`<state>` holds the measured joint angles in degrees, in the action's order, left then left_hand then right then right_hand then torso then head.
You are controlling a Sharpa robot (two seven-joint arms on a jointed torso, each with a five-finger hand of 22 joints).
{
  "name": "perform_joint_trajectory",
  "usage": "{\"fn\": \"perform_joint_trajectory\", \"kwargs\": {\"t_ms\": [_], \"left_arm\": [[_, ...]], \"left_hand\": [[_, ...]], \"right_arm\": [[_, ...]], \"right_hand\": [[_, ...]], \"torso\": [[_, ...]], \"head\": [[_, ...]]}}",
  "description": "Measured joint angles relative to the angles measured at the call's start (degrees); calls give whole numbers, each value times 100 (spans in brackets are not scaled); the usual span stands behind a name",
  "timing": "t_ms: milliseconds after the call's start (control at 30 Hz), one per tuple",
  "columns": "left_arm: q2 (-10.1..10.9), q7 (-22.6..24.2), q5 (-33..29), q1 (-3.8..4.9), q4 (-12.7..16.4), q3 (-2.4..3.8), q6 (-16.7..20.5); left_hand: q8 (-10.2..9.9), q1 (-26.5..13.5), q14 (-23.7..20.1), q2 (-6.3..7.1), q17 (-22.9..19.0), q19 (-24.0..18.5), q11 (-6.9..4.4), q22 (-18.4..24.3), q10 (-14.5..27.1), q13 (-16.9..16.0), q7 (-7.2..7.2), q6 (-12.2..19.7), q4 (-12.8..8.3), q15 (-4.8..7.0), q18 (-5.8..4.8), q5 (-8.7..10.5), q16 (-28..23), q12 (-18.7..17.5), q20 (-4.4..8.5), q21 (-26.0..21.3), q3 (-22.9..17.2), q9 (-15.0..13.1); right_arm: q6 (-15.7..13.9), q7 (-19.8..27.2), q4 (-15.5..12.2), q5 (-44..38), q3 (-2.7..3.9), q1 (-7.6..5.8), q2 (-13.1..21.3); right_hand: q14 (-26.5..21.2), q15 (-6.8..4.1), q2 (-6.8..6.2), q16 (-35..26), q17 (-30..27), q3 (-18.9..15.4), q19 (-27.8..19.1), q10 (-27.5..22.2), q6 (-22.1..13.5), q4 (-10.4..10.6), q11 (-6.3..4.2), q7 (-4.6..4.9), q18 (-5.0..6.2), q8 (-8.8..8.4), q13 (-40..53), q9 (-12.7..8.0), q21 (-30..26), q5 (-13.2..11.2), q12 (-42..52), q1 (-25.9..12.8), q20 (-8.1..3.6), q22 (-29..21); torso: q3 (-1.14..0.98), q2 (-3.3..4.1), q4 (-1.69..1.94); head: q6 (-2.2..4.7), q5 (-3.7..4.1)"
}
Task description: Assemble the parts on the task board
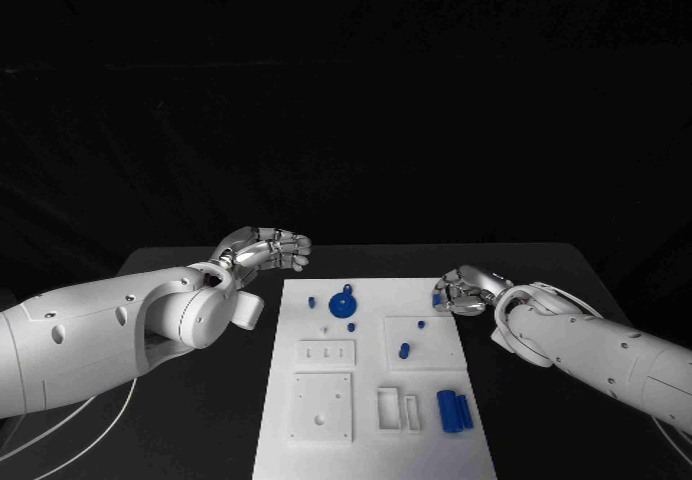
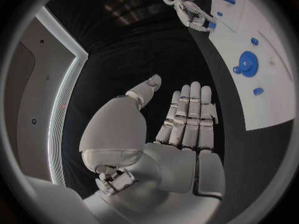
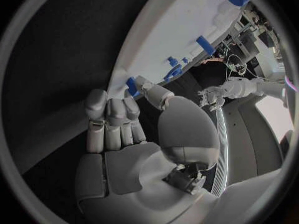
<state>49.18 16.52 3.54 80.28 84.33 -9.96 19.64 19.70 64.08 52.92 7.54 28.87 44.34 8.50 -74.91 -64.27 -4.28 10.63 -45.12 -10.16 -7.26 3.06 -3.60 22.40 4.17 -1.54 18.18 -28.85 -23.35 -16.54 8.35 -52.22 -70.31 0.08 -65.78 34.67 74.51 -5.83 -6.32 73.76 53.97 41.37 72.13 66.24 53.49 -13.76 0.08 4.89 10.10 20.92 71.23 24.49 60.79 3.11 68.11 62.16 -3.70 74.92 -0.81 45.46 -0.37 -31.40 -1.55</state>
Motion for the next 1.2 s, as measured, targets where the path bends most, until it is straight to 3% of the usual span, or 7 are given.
{"fn": "perform_joint_trajectory", "kwargs": {"t_ms": [133, 367, 567, 767, 1067, 1200], "left_arm": [[0, -3, 2, 0, 0, 0, -6], [5, -38, 47, 0, 3, 0, -71], [-1, -111, 169, 0, 1, 0, -160], [-77, -269, 356, 0, -57, 1, -238], [-359, -914, 846, 0, -181, -1, -377], [-485, -1218, 1077, 0, -247, -10, -458]], "left_hand": [[0, 0, 1, 0, 8, 0, 17, 0, -23, 0, 0, 0, 0, -2, -1, 0, 0, 0, 0, 3, 0, 0], [12, -66, 187, -66, 95, 3, -115, -1, -320, -59, -74, -157, 0, 63, -22, 0, 40, 101, 3, 82, 0, -25], [139, -178, 527, -167, 264, 191, -332, -1, -805, -187, -197, -447, 34, 232, 35, 0, 296, 312, 187, 267, 36, -75], [177, -350, 730, -168, 420, 370, -495, -1, -1179, -307, -279, -654, 92, 353, 42, 0, 503, 443, 306, 434, 125, -85], [110, -634, 1162, -89, 894, 782, -791, 0, -1793, -771, -372, -823, 251, 687, 43, 30, 1119, 802, 636, 1011, 283, -54], [44, -765, 1272, -5, 1071, 892, -830, 0, -1916, -1029, -389, -841, 327, 798, 43, 29, 1401, 1060, 745, 1263, 359, -26]], "right_arm": [[-100, -27, -68, -11, 0, 0, 11], [-363, -171, -448, -64, 0, -8, 122], [-548, -458, -961, -213, 4, -214, 229], [-653, -875, -1516, -513, 2, -336, 245], [-680, -1620, -2196, -1202, 3, -484, 144], [-676, -1820, -2416, -1478, 2, -499, 33]], "right_hand": [[-1, -40, 1, 0, 4, 17, 0, 0, 2, -15, 0, -2, 3, 36, 12, 5, 0, 0, 0, -1, 0, 0], [21, -63, 15, 0, 11, 82, 1, 42, 29, -16, -42, -29, 13, 71, 40, 11, 0, 0, 39, -17, 0, 0], [21, -104, 14, -21, 16, 191, 34, 113, 48, -31, -112, -48, 15, 81, 97, 11, 0, -1, 106, -16, -32, -1], [24, -107, 13, -21, 16, 299, 54, 194, 56, -22, -129, -55, 17, 101, 138, 11, -1, -6, 150, -16, -51, -1], [42, -124, -50, -21, 22, 410, 75, 279, 84, -17, -132, -84, 19, 102, 186, 11, -1, 45, 221, -31, -71, -1], [43, -124, -50, -21, 22, 443, 77, 279, 90, -15, -132, -90, 18, 102, 186, 11, -1, 45, 221, -32, -69, -1]], "torso": [[1, -1, 2], [5, -5, -3], [12, -19, -11], [30, -51, -31], [62, -149, -54], [77, -201, -55]], "head": [[-4, 1], [25, 7], [60, 21], [85, 17], [95, -17], [84, -47]]}}
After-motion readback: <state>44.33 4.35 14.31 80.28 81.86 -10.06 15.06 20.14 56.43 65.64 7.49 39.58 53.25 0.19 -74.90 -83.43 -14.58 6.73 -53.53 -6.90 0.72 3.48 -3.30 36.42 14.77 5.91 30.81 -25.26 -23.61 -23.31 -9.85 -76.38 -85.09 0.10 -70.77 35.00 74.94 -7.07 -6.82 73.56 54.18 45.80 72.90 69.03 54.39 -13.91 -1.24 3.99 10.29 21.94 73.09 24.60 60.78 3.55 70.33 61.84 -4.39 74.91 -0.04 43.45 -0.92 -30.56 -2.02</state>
